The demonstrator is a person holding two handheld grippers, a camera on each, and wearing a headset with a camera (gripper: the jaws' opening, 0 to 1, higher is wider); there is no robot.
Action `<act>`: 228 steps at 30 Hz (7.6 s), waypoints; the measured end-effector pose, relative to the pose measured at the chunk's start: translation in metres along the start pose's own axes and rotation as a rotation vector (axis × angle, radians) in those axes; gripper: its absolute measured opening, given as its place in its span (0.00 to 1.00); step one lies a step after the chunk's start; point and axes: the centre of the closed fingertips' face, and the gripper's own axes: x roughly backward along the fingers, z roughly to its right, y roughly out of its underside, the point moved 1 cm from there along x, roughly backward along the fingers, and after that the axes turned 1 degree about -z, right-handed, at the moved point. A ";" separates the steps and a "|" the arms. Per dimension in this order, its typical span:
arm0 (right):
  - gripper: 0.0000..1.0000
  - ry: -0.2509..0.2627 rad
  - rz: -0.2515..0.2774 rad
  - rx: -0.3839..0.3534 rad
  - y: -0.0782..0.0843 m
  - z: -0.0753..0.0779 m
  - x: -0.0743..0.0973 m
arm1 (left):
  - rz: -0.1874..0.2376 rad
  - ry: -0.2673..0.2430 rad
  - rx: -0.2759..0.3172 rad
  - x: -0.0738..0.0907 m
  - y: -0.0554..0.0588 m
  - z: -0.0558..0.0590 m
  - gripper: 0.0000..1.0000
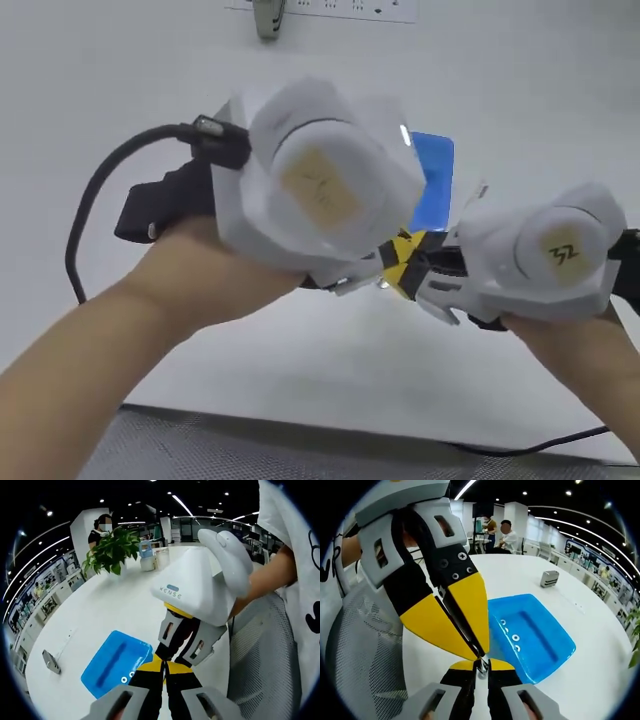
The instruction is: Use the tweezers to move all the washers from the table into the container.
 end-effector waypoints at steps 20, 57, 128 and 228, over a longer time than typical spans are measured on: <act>0.04 0.016 0.024 0.052 -0.026 0.005 0.026 | 0.032 -0.039 -0.048 0.023 -0.028 -0.004 0.00; 0.04 0.154 0.041 0.012 -0.027 0.066 0.007 | 0.080 -0.149 -0.032 0.000 -0.032 -0.048 0.00; 0.08 0.028 -0.101 0.050 0.019 -0.046 -0.001 | -0.108 0.134 -0.159 0.004 0.088 0.035 0.00; 0.90 0.501 0.212 -0.511 0.028 0.018 0.128 | 0.100 -0.755 0.648 0.139 0.117 -0.019 0.99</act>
